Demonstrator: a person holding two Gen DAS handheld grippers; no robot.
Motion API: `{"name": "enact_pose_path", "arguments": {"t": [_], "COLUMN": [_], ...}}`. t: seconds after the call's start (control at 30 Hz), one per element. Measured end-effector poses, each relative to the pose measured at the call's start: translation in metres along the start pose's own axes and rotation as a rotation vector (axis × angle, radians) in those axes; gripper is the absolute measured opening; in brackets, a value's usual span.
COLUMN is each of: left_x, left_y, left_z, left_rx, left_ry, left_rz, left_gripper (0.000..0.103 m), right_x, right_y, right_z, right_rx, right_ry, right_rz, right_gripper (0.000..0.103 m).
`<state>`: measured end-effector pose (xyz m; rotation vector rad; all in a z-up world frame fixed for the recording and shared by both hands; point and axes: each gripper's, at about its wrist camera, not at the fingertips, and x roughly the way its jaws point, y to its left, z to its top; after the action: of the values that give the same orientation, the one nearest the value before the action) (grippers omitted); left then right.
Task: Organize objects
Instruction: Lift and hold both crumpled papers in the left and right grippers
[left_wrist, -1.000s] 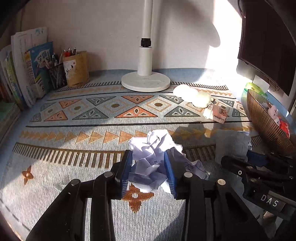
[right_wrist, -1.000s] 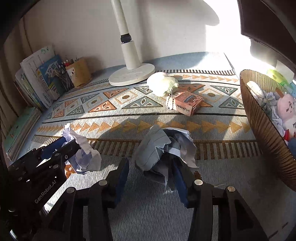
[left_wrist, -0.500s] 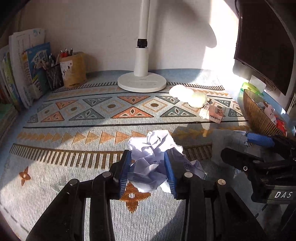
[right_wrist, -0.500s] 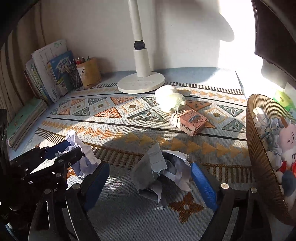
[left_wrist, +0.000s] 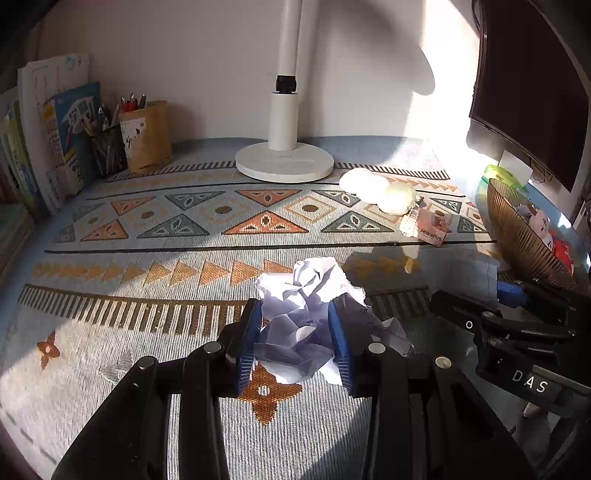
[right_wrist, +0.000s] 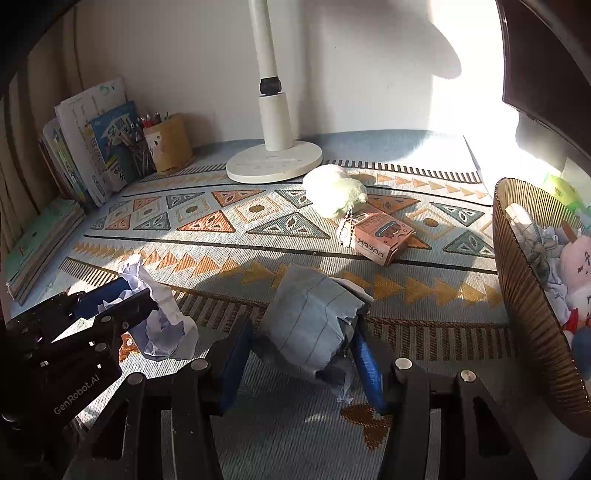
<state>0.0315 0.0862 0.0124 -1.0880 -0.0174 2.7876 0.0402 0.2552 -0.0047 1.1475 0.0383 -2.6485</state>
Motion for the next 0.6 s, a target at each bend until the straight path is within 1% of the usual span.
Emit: {"name": "enact_pose_path", "arguments": {"t": [0.6], "left_x": [0.0003], "left_y": [-0.0001], "left_z": [-0.0012], "left_rx": [-0.001], "left_ry": [-0.001], "left_rz": [0.005], "left_gripper": [0.034], "right_x": [0.0015], "right_y": [0.003], "right_z": [-0.0007], "right_rx": [-0.018], "right_ry": [-0.003], "right_rz": [-0.027], "right_gripper": [0.053]}}
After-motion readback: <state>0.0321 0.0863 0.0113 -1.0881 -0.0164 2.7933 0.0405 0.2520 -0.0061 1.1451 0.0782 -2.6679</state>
